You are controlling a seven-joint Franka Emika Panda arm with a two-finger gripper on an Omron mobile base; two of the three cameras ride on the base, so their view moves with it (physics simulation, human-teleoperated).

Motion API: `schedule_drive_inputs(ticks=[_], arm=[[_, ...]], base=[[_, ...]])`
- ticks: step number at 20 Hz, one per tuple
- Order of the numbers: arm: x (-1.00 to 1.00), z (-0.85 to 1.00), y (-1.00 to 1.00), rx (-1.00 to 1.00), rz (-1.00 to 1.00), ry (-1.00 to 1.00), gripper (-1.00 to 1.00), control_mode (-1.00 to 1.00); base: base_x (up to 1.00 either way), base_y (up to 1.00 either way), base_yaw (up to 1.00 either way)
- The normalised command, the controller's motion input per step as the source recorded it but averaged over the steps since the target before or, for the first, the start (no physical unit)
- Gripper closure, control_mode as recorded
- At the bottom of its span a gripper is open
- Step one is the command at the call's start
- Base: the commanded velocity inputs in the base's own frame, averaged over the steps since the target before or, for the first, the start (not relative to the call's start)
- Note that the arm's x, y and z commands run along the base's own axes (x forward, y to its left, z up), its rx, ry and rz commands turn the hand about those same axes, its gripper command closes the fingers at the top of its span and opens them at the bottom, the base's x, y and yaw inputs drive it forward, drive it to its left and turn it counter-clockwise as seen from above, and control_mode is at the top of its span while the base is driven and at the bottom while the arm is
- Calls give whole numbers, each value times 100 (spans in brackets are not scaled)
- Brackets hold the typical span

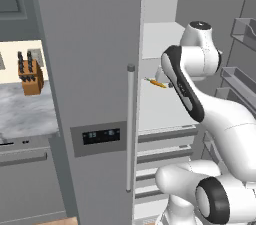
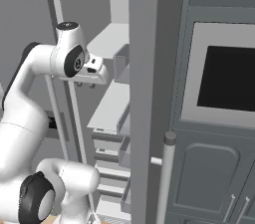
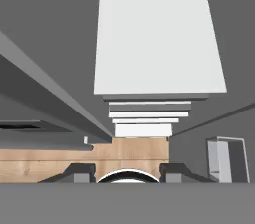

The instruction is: Pick the cheese from the fridge and the cheese grater from the cabinet and place them next to the salad bowl.

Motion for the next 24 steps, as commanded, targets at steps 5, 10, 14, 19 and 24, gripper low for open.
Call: schedule_drive_inputs(ticks=[5, 10, 14, 19, 24], arm=[[-13, -1, 0, -1, -2, -5, -100, -100], [-31, 0, 0, -2, -10, -7, -100, -100], [-18, 6, -11, 0, -19, -21, -100, -100], [-4, 21, -17, 0, -22, -34, -100, -100], [0, 46, -12, 0, -19, -19, -100, -100]], base=[[0, 0, 0], [0, 0, 0], [0, 0, 0], [0, 0, 0], [0, 0, 0]])
